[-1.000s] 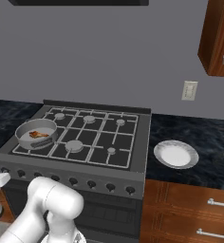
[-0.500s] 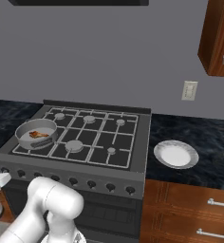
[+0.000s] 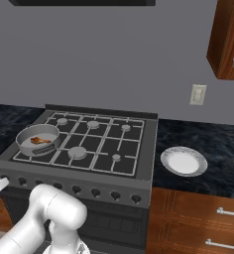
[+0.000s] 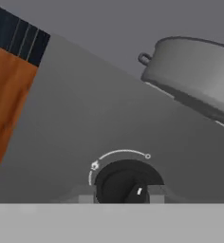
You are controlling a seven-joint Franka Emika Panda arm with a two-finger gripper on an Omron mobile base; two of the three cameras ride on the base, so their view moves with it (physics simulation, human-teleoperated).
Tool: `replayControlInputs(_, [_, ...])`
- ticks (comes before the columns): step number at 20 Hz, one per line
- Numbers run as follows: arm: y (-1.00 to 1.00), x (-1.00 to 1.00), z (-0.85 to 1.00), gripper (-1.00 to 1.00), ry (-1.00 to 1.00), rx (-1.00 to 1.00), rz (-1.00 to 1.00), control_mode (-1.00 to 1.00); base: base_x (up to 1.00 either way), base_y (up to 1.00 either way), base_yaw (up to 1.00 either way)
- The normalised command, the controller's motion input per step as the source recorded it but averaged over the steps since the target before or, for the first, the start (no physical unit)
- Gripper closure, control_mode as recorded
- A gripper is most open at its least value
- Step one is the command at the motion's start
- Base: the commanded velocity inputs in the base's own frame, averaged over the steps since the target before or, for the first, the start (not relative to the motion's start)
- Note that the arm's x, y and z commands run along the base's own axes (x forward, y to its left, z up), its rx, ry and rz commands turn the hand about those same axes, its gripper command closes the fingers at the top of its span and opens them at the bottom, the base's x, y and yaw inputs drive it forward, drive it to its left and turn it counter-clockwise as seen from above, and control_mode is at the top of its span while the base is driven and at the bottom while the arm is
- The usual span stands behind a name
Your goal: Retrieve the frozen meat and place it in the pot on a burner. Then turn the burner on.
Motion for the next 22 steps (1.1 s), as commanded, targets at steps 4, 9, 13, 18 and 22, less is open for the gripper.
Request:
replayControlInputs(4, [0.27,0.04,0.00,1.00,0.00,-0.27,0.00,-1.00,0.00,0.00,0.00])
replayControlInputs(9, [0.25,0.16,0.00,1.00,0.13,-0.27,0.00,-1.00,0.00,0.00,0.00])
replayControlInputs(13, [0.20,0.22,0.00,1.00,0.20,-0.24,0.00,-1.00,0.00,0.00,0.00])
replayControlInputs(18, [0.14,0.22,0.00,1.00,0.14,-0.19,0.00,-1.00,0.00,0.00,0.00])
replayControlInputs(22, [0.09,0.20,0.00,1.00,0.06,-0.15,0.00,-1.00,0.00,0.00,0.00])
